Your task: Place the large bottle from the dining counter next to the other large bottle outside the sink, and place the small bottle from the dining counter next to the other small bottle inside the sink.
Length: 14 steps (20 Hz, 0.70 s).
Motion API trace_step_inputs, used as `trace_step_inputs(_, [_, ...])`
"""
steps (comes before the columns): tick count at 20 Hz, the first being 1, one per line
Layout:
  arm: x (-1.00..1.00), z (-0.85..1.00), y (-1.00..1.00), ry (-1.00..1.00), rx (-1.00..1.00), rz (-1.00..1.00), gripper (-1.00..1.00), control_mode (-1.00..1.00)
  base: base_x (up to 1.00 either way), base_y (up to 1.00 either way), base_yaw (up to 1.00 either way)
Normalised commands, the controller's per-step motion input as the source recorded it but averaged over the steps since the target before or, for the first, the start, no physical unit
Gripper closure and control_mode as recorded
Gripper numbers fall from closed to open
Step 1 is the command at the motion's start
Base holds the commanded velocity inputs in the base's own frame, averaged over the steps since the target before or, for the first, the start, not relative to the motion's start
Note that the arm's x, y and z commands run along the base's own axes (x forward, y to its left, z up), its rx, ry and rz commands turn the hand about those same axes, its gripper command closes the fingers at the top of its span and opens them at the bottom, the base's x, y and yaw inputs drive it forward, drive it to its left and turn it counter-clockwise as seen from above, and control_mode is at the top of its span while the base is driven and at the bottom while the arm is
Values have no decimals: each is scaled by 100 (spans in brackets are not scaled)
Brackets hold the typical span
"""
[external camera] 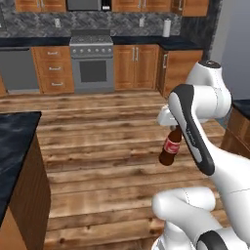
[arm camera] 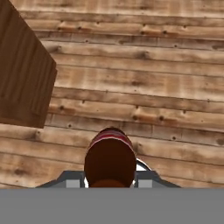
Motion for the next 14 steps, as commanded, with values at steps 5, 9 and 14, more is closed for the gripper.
trace_step_inputs(5, [0,0,0,0,0,0,100,100,100,-24,0])
trace_step_inputs(9, [0,0,0,0,0,0,100,100,100,0,-4])
trace_step_inputs(14, [0,0,0,0,0,0,100,100,100,0,-12])
